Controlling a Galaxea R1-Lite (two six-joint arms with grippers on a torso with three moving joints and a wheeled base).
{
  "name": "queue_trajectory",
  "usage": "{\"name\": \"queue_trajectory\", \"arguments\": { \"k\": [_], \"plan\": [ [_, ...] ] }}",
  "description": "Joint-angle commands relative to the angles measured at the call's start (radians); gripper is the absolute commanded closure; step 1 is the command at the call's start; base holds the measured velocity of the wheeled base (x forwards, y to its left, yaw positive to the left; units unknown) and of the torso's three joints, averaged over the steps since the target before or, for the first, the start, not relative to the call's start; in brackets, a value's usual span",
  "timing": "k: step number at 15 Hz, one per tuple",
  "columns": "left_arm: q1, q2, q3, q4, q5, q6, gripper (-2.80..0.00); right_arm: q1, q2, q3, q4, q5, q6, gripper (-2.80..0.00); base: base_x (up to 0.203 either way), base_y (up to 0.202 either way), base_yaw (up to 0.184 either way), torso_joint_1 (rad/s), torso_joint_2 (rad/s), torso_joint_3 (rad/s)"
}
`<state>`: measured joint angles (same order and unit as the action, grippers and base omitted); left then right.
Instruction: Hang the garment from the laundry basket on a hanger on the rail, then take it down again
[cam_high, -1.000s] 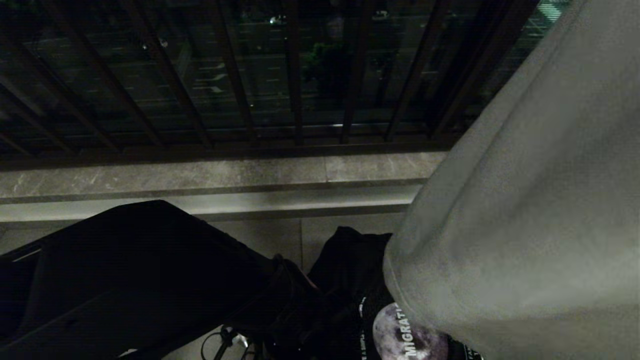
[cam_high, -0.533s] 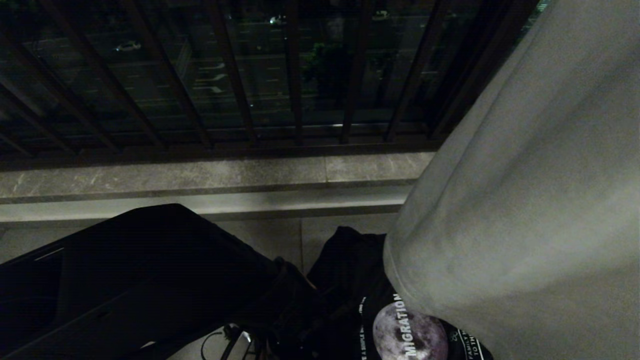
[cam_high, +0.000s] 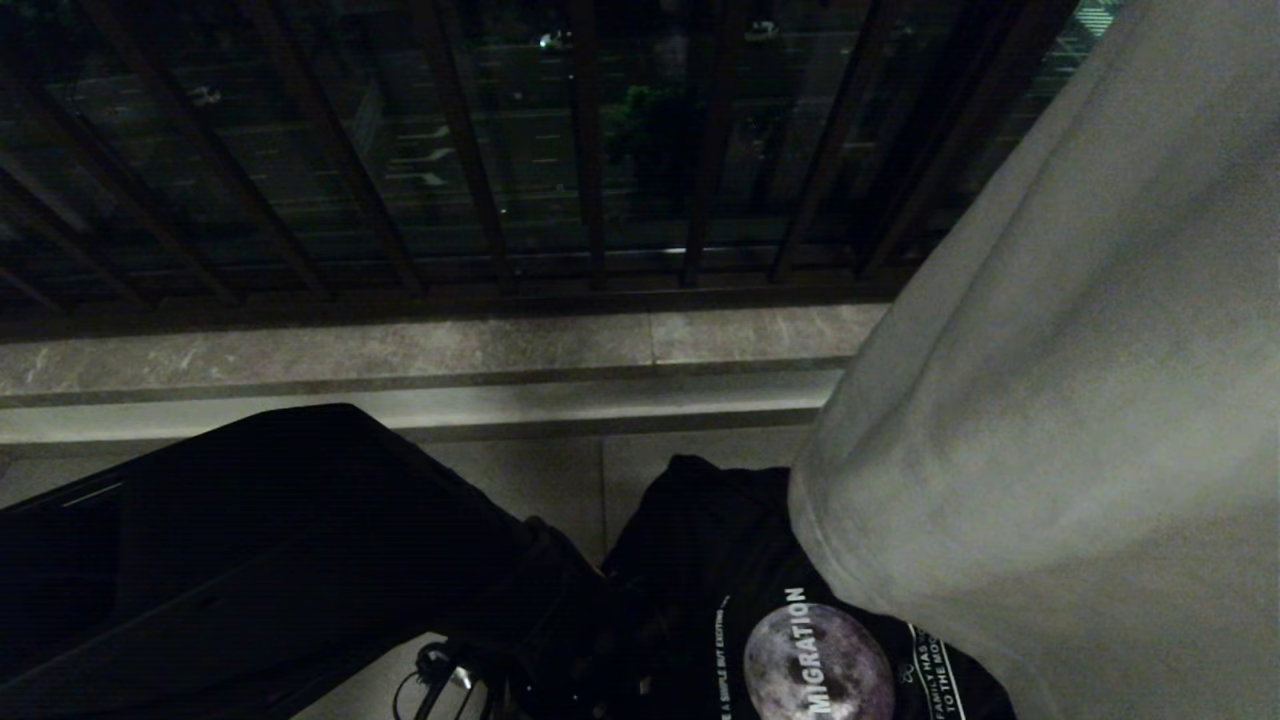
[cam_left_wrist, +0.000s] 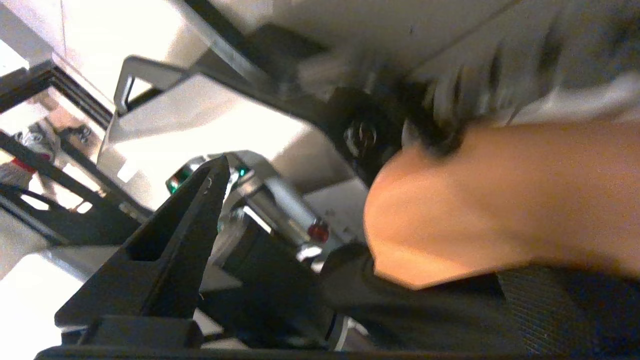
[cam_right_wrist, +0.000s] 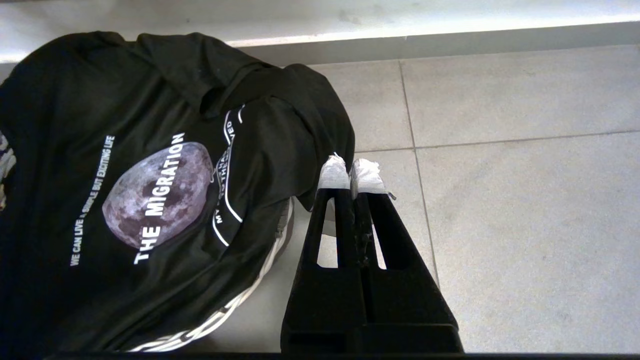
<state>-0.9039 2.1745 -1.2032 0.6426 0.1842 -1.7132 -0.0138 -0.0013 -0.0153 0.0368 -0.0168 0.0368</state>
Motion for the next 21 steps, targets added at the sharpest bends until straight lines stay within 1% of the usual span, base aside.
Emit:
{"name": "queue_trajectory", "arguments": {
  "k": [1,4,6,11,20,21],
  "plan": [
    [0.004,0.0,0.002,0.005,0.023,-0.011,-2.8,0.0,0.0,0.0,0.0,0.0,0.0,0.0,0.0,0.0,0.0,0.0,0.0,0.0],
    [0.003,-0.002,-0.003,0.003,0.029,-0.011,-2.8,0.0,0.001,0.0,0.0,0.0,0.0,0.0,0.0,0.0,0.0,0.0,0.0,0.0],
    [-0.001,0.007,-0.041,0.004,0.028,-0.014,-2.8,0.0,0.001,0.0,0.0,0.0,0.0,0.0,0.0,0.0,0.0,0.0,0.0,0.0],
    [-0.01,0.004,-0.063,0.008,0.028,-0.013,-2.8,0.0,0.0,0.0,0.0,0.0,0.0,0.0,0.0,0.0,0.0,0.0,0.0,0.0],
    [-0.021,0.004,-0.065,0.008,0.028,-0.014,-2.8,0.0,0.0,0.0,0.0,0.0,0.0,0.0,0.0,0.0,0.0,0.0,0.0,0.0],
    [-0.021,0.002,-0.065,0.009,0.026,-0.013,0.0,0.0,0.0,0.0,0.0,0.0,0.0,0.0,0.0,0.0,0.0,0.0,0.0,0.0]
  ]
}}
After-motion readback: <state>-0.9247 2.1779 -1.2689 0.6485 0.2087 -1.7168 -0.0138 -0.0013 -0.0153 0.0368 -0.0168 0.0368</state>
